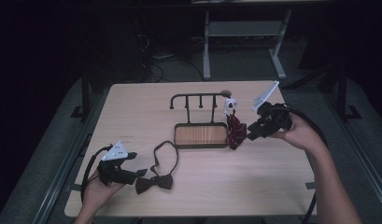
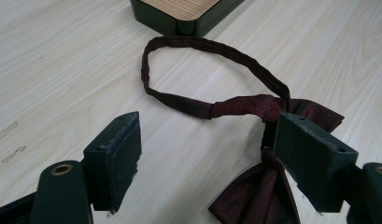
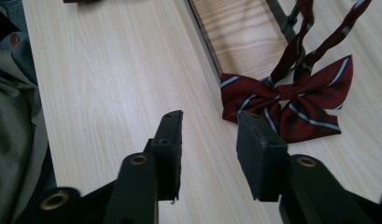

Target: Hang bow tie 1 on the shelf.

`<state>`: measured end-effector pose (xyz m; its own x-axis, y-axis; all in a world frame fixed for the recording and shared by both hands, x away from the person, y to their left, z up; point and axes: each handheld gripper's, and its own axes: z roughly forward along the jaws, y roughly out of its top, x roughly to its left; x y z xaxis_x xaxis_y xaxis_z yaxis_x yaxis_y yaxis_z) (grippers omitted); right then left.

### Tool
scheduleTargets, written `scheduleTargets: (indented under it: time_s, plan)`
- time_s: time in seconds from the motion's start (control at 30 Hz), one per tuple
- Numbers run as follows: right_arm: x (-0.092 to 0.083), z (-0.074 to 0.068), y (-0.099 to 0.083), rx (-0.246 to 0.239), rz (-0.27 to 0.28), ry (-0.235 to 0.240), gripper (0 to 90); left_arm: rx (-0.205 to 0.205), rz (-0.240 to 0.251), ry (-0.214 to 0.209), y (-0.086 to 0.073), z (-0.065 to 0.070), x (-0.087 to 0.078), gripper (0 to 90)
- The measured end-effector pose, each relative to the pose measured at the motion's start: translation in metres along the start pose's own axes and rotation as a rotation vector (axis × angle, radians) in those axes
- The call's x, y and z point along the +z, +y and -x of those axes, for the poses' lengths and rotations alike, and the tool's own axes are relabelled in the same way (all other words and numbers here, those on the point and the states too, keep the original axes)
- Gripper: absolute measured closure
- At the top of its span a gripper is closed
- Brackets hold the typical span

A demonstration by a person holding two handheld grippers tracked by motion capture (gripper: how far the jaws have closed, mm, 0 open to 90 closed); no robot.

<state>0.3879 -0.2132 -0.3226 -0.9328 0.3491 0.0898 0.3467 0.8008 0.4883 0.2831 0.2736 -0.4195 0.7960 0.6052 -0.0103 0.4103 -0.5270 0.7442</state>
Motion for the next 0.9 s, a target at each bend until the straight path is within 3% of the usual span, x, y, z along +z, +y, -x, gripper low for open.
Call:
scheduleTargets:
  time_s: [0.57,0.6,0.73,0.9]
  plan:
    - [0.022,-0.016,-0.034,0.015,0.021,0.007,53.0,-0.026,-0.011,-0.026,0.01,-0.005,0.002,26.1]
    - [0.023,-0.018,-0.035,0.016,0.023,0.009,52.8,-0.004,-0.03,-0.025,0.011,-0.007,0.002,26.1]
    - [0.031,-0.022,-0.045,0.022,0.031,0.009,51.4,0.006,-0.04,-0.034,0.017,-0.008,0.002,28.6]
    - [0.037,-0.024,-0.053,0.035,0.041,0.01,49.7,-0.006,-0.042,-0.034,0.023,-0.012,0.002,29.6]
